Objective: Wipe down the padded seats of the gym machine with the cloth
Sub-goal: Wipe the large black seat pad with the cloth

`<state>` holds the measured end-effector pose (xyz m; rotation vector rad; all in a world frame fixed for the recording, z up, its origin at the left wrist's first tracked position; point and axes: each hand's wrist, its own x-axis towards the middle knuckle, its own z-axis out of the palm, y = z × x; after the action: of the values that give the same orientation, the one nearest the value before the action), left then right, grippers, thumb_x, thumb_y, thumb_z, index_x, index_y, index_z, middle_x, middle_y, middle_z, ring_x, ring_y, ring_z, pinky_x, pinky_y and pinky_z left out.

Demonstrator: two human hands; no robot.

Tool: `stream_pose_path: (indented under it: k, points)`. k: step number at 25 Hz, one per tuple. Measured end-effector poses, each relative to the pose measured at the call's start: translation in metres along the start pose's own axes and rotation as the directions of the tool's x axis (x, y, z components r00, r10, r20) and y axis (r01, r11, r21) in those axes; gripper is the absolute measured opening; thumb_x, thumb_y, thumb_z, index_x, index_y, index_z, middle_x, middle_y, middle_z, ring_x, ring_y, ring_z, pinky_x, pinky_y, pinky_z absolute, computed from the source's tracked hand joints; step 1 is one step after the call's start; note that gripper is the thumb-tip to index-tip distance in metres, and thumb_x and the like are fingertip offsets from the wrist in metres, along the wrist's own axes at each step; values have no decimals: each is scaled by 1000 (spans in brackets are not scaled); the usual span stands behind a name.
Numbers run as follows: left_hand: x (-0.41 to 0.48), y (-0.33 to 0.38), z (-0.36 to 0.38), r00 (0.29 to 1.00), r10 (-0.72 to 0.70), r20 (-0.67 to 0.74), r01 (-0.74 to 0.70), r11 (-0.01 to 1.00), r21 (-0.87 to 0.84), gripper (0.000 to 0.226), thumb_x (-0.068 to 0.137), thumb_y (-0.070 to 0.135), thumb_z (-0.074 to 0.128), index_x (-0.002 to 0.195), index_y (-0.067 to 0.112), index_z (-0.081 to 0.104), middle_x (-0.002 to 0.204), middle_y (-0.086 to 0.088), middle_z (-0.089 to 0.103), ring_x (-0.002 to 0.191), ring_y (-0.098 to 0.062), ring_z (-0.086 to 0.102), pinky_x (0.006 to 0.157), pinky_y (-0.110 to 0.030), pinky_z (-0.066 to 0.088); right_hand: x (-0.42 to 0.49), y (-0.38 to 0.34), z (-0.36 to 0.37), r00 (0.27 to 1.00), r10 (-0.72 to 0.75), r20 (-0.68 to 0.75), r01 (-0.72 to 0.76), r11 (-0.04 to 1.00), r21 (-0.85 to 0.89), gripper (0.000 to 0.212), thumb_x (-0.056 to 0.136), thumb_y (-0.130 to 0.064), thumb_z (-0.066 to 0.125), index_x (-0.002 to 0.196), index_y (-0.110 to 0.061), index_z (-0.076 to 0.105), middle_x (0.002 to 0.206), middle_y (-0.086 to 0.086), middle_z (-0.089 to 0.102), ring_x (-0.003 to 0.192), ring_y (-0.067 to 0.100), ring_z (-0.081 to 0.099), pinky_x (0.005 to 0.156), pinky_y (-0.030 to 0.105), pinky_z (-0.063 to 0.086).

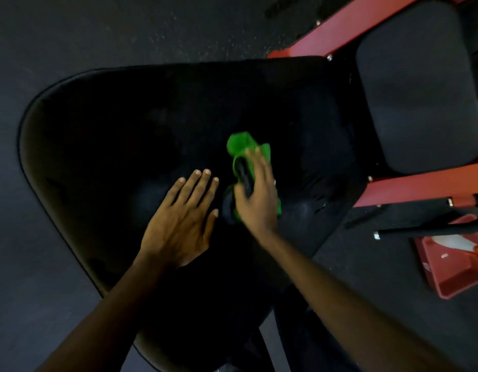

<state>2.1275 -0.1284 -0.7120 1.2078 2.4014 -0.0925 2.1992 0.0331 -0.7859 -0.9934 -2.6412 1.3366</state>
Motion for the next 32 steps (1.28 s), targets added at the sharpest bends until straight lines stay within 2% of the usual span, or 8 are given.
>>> stream_pose_path:
  k: [3, 10, 13, 16, 18, 26, 29, 32]
  points:
    - [31, -6, -13, 996, -23, -90, 19, 998, -52, 56, 98, 29, 32, 141, 3, 55, 148, -19, 52, 138, -36, 48, 113, -45, 29, -15, 14, -6, 998, -59, 30, 57, 997, 47, 70, 85, -9, 58, 152, -16, 41, 163, -1, 34, 153, 15, 26, 122, 43, 32]
    - [117, -43, -15, 984, -167, -64, 174, 977, 123, 65, 106, 39, 26, 162, 10, 14, 168, -17, 13, 156, -32, 10, 126, -48, 7, 136, 35, -3, 902, 369, -223, -368, 929, 47, 69, 94, -42, 57, 154, -15, 39, 161, 4, 37, 146, 26, 40, 111, 48, 42]
    - [119, -41, -9, 980, -171, -98, 182, 976, 123, 66, 105, 42, 21, 163, 11, 9, 169, -15, 8, 157, -31, 4, 127, -49, 4, 127, 14, 1, 936, 278, -218, -284, 959, 1, 72, 96, -61, 51, 153, -19, 41, 163, 3, 35, 148, 23, 37, 116, 44, 38]
    - [120, -40, -14, 979, -197, -59, 203, 972, 115, 67, 105, 44, 20, 163, 13, 4, 170, -14, 2, 157, -29, -2, 127, -49, 1, 71, -8, 9, 997, 68, -38, -69, 997, -44, 66, 99, -61, 44, 156, -28, 36, 167, -2, 24, 155, 17, 20, 121, 40, 25]
    - [122, -40, -14, 975, -218, -29, 220, 966, 133, 68, 105, 45, 16, 163, 14, -2, 170, -13, -4, 157, -28, -7, 127, -48, -2, 83, -8, 14, 999, 4, -42, -7, 997, -83, 64, 100, -59, 41, 157, -29, 35, 168, 0, 23, 157, 22, 16, 124, 43, 23]
    - [123, -38, -16, 979, -202, -15, 202, 970, 138, 68, 105, 44, 14, 162, 12, -4, 170, -14, -5, 157, -30, -7, 126, -49, -2, 221, -4, 26, 966, 171, -194, -186, 981, -61, 57, 99, -49, 48, 150, -24, 49, 162, 7, 37, 153, 30, 27, 123, 46, 25]
    - [122, -38, -17, 980, -197, -24, 198, 970, 142, 70, 104, 43, 19, 163, 11, 0, 170, -15, -1, 157, -32, -3, 126, -50, 1, 187, -12, 27, 980, -189, -61, 177, 971, -164, 49, 102, -43, 48, 145, -19, 55, 159, 11, 40, 151, 34, 30, 123, 44, 27]
    - [122, -39, -16, 982, -188, -33, 191, 972, 134, 70, 104, 43, 22, 163, 11, 3, 170, -16, 3, 157, -33, 1, 126, -51, 4, 207, 10, 10, 885, -453, 104, 465, 872, -154, 44, 105, -32, 48, 146, -17, 53, 158, 14, 40, 150, 32, 33, 123, 42, 29]
